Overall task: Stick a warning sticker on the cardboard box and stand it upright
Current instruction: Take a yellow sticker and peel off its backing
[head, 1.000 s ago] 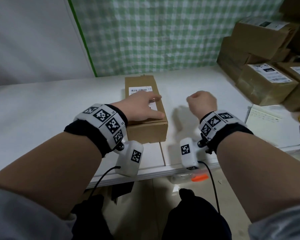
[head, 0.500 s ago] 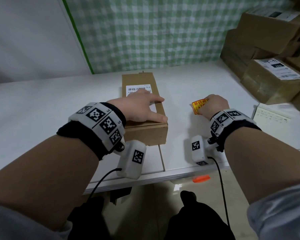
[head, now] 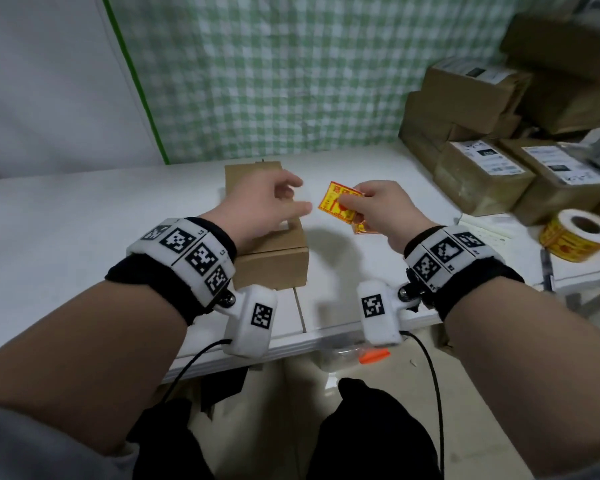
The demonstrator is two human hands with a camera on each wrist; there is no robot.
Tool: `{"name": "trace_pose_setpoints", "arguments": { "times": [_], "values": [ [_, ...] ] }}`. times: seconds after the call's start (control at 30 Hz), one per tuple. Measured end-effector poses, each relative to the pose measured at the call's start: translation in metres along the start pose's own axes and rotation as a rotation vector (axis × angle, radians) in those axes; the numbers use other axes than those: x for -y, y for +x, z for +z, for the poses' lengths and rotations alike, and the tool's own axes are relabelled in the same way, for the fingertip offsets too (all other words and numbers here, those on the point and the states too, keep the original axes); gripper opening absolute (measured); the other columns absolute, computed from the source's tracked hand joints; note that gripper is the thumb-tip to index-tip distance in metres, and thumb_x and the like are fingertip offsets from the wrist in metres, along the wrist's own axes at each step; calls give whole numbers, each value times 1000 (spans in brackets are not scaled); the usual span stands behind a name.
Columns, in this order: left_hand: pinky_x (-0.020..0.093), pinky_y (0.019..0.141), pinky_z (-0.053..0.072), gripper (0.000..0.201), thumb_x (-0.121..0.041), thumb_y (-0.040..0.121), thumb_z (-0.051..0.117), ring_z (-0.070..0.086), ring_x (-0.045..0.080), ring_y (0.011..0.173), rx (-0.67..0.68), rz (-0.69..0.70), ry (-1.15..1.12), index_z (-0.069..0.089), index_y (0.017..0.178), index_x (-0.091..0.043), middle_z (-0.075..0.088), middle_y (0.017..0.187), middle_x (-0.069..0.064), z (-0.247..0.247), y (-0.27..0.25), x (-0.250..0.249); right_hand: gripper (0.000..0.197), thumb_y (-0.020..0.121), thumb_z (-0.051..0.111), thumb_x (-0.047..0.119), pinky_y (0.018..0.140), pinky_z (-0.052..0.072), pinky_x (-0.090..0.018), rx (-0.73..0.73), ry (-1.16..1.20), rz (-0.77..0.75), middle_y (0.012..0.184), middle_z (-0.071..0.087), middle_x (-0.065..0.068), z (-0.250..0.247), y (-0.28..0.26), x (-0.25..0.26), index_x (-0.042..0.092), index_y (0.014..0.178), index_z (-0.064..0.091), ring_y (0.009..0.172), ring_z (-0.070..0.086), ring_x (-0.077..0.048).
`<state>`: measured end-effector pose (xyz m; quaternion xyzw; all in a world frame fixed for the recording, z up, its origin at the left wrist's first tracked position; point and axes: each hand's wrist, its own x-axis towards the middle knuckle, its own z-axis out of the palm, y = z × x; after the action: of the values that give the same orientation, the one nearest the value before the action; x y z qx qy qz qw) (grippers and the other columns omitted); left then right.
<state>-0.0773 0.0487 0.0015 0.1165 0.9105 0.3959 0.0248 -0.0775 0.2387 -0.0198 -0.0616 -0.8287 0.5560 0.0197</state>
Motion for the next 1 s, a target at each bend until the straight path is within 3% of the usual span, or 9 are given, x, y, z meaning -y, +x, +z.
{"name": "trace_pose_setpoints", "arguments": {
  "times": [0.03, 0.13, 0.23, 0.4, 0.5, 0.63, 0.77, 1.0],
  "values": [
    [23, 77, 49, 38, -32, 79, 72, 63, 14, 97, -16, 18, -145, 60, 115, -24, 66, 111, 1, -2, -6, -5, 10, 87, 62, 14, 57, 38, -27, 48, 39, -11, 62, 53, -4, 4, -9, 7, 9, 80, 64, 56, 47, -14],
    [31, 74, 59, 18, -7, 81, 70, 65, 20, 79, -7, 25, -435, 60, 91, -17, 65, 93, 7, -8, -29, -8, 17, 90, 61, 15, 52, 37, -19, 158, 117, -49, 64, 56, -1, 21, -34, 21, 15, 72, 61, 54, 49, -8],
    [22, 64, 59, 22, 9, 80, 65, 64, 20, 71, -33, 6, -547, 60, 74, -12, 61, 84, 11, -12, -41, 0, 21, 89, 62, 16, 49, 38, -17, 181, 209, -52, 63, 59, -2, 35, -47, 27, 15, 68, 60, 47, 49, -4],
    [18, 63, 58, 18, 11, 84, 57, 66, 10, 70, -69, -72, -650, 66, 86, -5, 65, 86, 7, -25, -71, 20, 19, 88, 65, 18, 44, 38, -16, 164, 314, -34, 65, 59, -4, 62, -66, 29, 14, 69, 60, 42, 48, -3],
    [16, 60, 57, 20, 11, 84, 57, 68, 4, 61, -124, -93, -677, 66, 95, -4, 65, 88, 3, -31, -81, 28, 13, 86, 67, 14, 43, 40, -16, 182, 367, -8, 64, 64, -2, 71, -73, 27, 12, 73, 63, 44, 49, -4],
    [20, 61, 58, 21, 10, 79, 65, 67, 13, 70, -195, -89, -639, 66, 90, -8, 63, 103, 7, -37, -90, 37, 11, 89, 62, 9, 45, 45, -16, 267, 411, 6, 61, 69, 2, 79, -82, 30, 9, 78, 65, 46, 54, -5],
    [18, 57, 56, 24, 11, 78, 66, 66, 14, 71, -228, -67, -631, 66, 93, -8, 61, 104, 6, -39, -94, 40, 12, 91, 56, 6, 45, 46, -16, 325, 436, 14, 59, 70, 1, 82, -88, 36, 4, 83, 65, 45, 57, -6],
    [19, 60, 56, 27, 11, 78, 65, 66, 15, 77, -213, -50, -586, 67, 85, -15, 63, 111, 6, -39, -94, 42, 11, 88, 59, 3, 45, 46, -16, 352, 393, 1, 65, 69, -4, 80, -89, 35, 3, 81, 67, 48, 57, -7]
  ]
}}
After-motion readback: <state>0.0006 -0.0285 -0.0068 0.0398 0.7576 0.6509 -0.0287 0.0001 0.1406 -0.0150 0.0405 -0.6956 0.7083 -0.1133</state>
